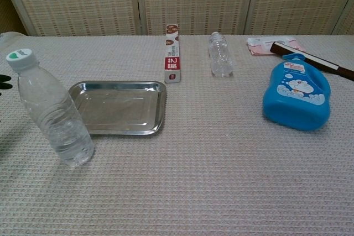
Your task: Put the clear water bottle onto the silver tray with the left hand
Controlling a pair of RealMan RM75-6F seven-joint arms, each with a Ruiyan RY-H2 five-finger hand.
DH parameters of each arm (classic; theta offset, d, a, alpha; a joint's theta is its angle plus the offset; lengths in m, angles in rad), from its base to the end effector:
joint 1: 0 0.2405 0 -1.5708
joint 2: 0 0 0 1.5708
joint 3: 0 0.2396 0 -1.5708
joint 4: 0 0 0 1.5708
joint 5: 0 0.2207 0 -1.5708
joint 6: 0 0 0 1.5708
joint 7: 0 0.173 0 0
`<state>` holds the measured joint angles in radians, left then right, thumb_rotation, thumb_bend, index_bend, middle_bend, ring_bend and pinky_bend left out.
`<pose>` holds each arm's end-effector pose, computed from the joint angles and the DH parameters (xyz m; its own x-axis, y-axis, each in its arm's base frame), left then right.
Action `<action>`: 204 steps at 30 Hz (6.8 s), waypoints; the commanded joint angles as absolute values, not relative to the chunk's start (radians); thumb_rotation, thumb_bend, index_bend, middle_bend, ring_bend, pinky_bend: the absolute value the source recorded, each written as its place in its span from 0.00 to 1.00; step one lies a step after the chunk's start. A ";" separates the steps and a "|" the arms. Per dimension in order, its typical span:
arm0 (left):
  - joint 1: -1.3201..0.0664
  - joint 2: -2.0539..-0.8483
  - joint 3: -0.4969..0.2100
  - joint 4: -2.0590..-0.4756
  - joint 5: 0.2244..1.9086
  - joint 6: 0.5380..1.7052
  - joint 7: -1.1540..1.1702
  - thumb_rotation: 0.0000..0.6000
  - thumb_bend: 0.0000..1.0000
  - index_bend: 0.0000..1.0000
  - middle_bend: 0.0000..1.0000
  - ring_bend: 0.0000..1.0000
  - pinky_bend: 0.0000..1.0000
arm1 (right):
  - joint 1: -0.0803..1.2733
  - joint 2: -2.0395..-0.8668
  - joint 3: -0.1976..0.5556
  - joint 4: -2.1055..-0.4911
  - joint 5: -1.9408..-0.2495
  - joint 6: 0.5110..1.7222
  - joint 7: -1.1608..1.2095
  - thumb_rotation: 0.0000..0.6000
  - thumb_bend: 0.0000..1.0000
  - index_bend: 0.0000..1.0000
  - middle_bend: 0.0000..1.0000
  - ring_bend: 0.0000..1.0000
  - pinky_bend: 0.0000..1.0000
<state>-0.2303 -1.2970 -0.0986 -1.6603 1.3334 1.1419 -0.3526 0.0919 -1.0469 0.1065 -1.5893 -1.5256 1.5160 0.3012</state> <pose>-0.2665 0.2486 0.0402 -0.2007 0.2697 0.9418 0.9786 0.0993 0.1801 -0.2966 -0.2242 0.1798 0.1931 0.0802 0.9779 -0.9780 -0.0643 0.1984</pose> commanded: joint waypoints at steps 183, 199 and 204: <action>-0.544 -1.301 -0.512 -1.601 1.050 1.168 -0.294 1.00 0.50 0.58 0.74 0.53 0.43 | 0.145 -1.034 0.073 -1.593 -1.460 1.342 0.310 1.00 0.14 0.06 0.07 0.00 0.06; -0.481 -1.428 -0.362 -1.452 1.023 1.131 -0.332 1.00 0.49 0.58 0.74 0.53 0.43 | 0.158 -1.045 0.075 -1.587 -1.439 1.312 0.283 1.00 0.14 0.06 0.07 0.00 0.06; -0.529 -1.409 -0.425 -1.441 1.058 1.154 -0.306 1.00 0.49 0.58 0.74 0.53 0.43 | 0.160 -1.048 0.078 -1.588 -1.433 1.310 0.278 1.00 0.14 0.06 0.07 0.00 0.06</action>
